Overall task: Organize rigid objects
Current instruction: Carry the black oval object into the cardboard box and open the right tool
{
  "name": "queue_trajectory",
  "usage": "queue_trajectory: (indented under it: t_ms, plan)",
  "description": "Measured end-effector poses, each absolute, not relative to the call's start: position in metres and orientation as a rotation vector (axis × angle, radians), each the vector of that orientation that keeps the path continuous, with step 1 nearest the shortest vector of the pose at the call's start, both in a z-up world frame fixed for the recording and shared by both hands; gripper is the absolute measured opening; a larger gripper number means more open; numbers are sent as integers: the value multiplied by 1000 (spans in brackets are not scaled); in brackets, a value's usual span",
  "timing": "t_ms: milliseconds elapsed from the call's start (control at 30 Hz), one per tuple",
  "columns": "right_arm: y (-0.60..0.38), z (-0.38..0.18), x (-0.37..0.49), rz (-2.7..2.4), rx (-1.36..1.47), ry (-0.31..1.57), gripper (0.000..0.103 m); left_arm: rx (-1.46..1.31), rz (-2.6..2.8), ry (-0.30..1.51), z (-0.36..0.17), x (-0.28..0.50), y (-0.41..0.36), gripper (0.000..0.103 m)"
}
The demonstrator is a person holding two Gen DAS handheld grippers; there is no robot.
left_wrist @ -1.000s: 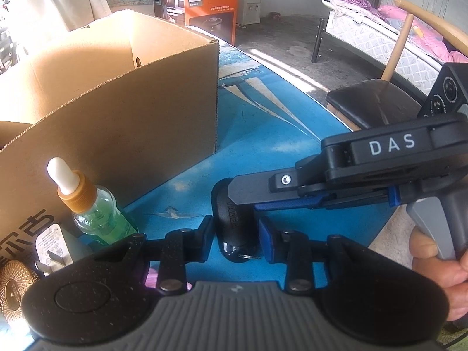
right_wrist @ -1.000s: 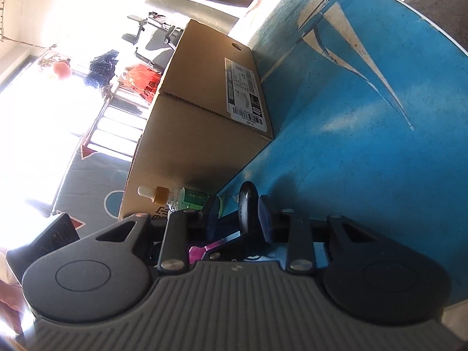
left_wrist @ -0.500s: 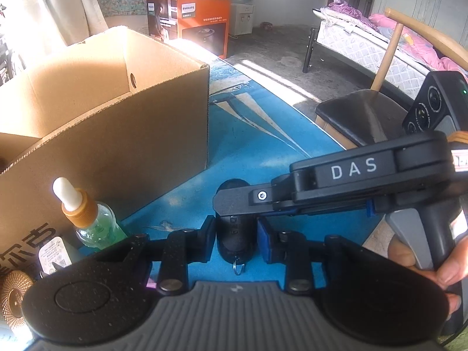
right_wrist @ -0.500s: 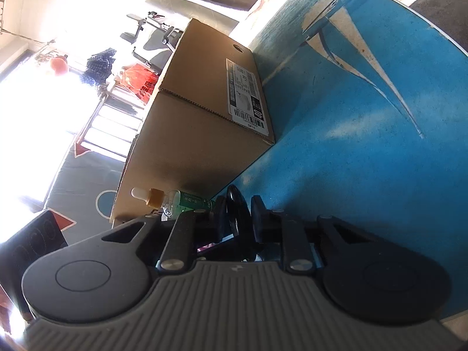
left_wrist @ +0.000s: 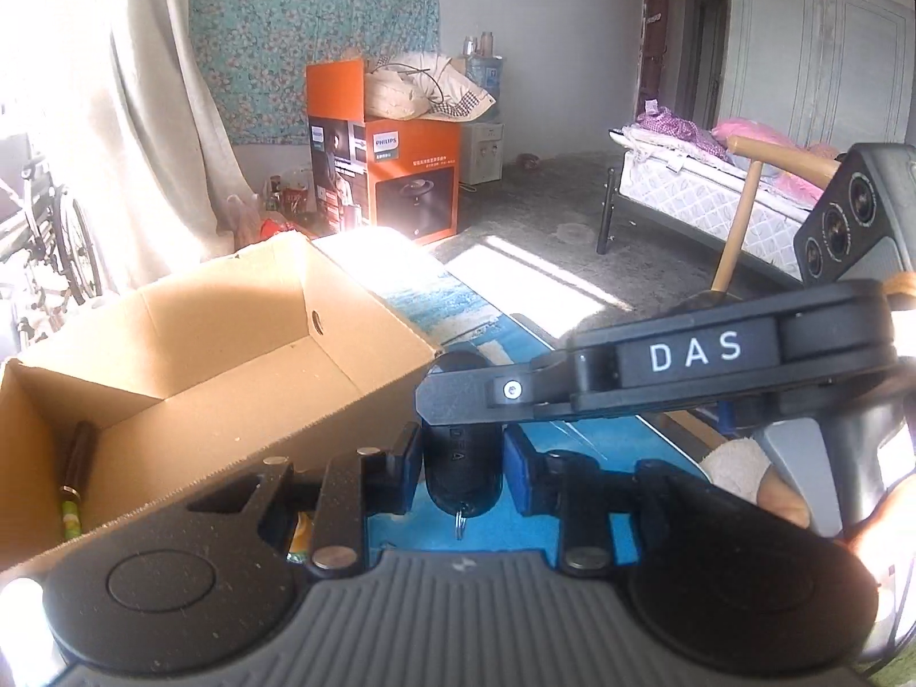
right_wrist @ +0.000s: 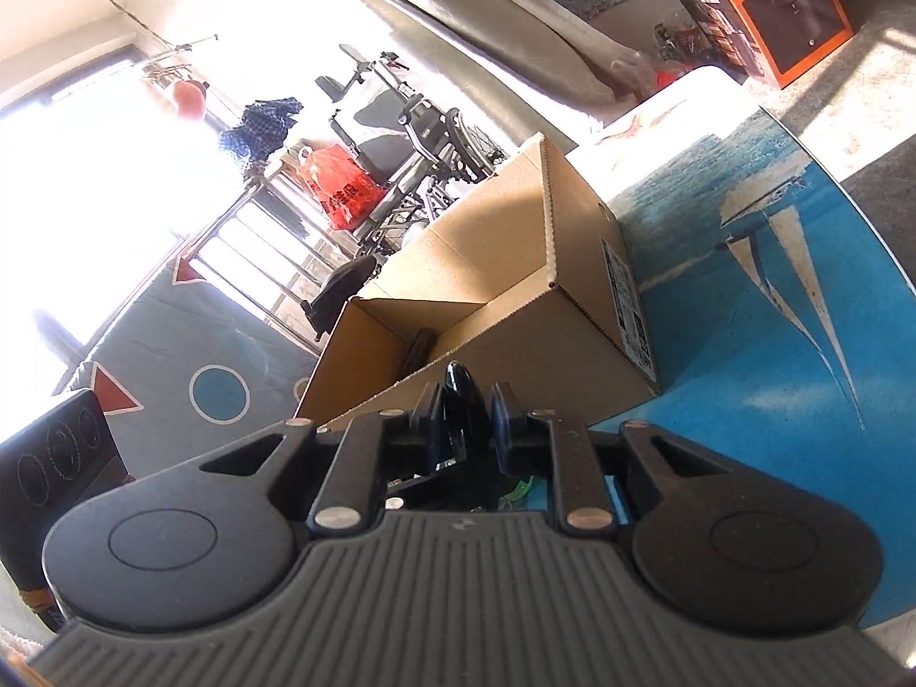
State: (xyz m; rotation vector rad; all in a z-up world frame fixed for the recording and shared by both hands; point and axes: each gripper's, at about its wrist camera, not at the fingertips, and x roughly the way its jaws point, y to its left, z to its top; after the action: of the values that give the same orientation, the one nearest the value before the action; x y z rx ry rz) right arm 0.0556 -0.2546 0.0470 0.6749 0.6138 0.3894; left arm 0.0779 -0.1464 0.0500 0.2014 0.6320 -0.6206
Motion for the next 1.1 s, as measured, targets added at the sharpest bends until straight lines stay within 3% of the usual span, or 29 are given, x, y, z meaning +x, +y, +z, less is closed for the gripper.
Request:
queue_trajectory:
  t_ms: [200,367,733,1100]
  plan:
    - [-211,110,114,538,542,601,16,159,-501,565,98,105,-99,31]
    - [-162,130,190,639,472,719,16,76,-408,660,104,154,-54,31]
    - [-85,42,314,660,557,1188,15,1,-289,913,40,231,21,30]
    - [-48,-17,346,679,534,1409,15,4,-290,942,33,233,34,41]
